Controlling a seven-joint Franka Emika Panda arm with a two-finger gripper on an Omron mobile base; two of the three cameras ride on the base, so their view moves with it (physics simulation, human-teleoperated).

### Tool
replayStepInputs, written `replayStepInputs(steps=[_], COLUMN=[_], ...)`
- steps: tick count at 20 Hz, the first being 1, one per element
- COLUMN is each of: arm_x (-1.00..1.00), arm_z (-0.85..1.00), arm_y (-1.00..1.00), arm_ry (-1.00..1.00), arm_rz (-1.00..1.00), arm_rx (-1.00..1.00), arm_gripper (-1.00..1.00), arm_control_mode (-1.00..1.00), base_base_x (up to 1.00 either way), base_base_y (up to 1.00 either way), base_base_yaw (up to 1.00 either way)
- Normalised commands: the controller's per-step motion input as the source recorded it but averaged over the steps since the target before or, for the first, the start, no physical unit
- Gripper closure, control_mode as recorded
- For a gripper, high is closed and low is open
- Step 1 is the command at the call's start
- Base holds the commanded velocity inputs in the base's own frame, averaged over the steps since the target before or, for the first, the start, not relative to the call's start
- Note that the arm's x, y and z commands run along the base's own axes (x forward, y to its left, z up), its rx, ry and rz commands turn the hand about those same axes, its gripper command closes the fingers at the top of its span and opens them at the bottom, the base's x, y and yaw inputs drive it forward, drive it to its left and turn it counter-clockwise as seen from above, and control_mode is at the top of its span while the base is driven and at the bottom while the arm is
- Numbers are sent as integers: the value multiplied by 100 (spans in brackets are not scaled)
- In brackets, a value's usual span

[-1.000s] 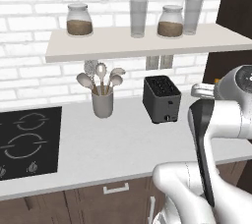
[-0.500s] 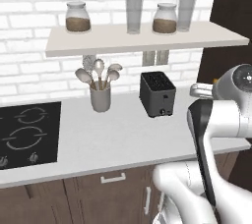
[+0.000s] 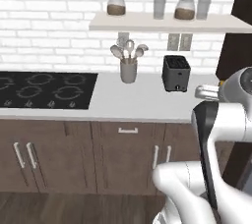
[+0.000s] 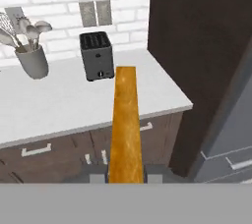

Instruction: Start the toaster. Once the lever pops up, take the bread to the plate on the dining counter.

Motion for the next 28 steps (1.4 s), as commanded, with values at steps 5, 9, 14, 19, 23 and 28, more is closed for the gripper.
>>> replayStepInputs(steps=[5,9,14,19,23,28], arm_x=[0,0,0,0,0,0], arm_z=[0,0,0,0,0,0], arm_y=[0,0,0,0,0,0], arm_ry=[0,0,0,0,0,0], arm_rz=[0,0,0,0,0,0], arm_rx=[0,0,0,0,0,0], arm_gripper=[100,100,100,100,100,100], arm_control_mode=[100,100,100,100,100,100], base_base_x=[-21,-17,-15,-13,-13,-12], base_base_y=[0,0,0,0,0,0], base_base_yaw=[100,100,100,100,100,100])
